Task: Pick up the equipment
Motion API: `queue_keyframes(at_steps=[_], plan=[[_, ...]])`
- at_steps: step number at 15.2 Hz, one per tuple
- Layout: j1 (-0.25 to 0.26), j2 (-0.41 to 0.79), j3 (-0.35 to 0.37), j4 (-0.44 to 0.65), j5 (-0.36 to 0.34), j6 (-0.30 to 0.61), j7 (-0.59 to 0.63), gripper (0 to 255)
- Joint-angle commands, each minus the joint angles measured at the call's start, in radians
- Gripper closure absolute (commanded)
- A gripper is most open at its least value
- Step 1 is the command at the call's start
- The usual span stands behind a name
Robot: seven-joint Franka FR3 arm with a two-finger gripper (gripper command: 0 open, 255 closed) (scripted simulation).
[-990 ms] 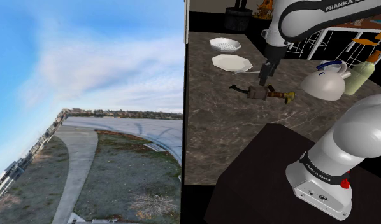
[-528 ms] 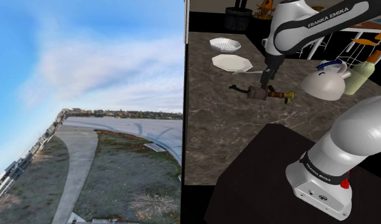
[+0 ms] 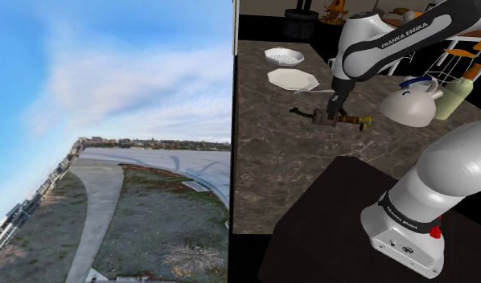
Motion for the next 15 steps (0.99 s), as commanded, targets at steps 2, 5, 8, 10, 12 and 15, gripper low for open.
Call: queue_keyframes(at_steps=[2,5,8,10,12,15], plan=[[0.000,0.003,-0.001,-0.001,-0.001,0.004,0.001,255],[-0.001,0.002,-0.001,-0.001,-0.001,0.004,0.000,255],[-0.001,0.003,-0.001,-0.001,-0.001,0.005,0.000,255],[0.002,-0.007,0.002,0.006,0.003,-0.013,-0.001,255],[0.004,-0.028,0.004,0.018,0.009,-0.046,-0.007,255],[0.006,-0.057,0.008,0.039,0.017,-0.095,-0.017,255]])
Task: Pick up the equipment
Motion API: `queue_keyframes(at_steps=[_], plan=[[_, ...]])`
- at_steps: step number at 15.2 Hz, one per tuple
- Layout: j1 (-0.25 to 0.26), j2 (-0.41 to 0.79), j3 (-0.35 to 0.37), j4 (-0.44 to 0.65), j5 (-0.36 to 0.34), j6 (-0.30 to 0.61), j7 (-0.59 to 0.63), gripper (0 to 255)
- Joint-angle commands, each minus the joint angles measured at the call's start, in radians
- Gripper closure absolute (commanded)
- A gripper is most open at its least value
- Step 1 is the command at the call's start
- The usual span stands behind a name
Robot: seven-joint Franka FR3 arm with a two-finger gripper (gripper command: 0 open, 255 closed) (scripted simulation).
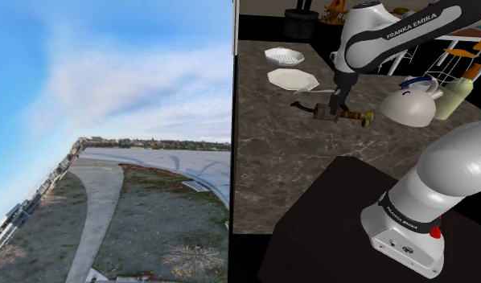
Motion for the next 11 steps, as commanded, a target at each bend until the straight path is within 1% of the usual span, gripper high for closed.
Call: queue_keyframes(at_steps=[1,9,11], plan=[[0.002,-0.022,0.004,0.016,0.006,-0.037,-0.006,255],[0.008,-0.081,0.015,0.082,0.026,-0.162,-0.028,255],[0.008,-0.082,0.015,0.083,0.026,-0.164,-0.028,255]])
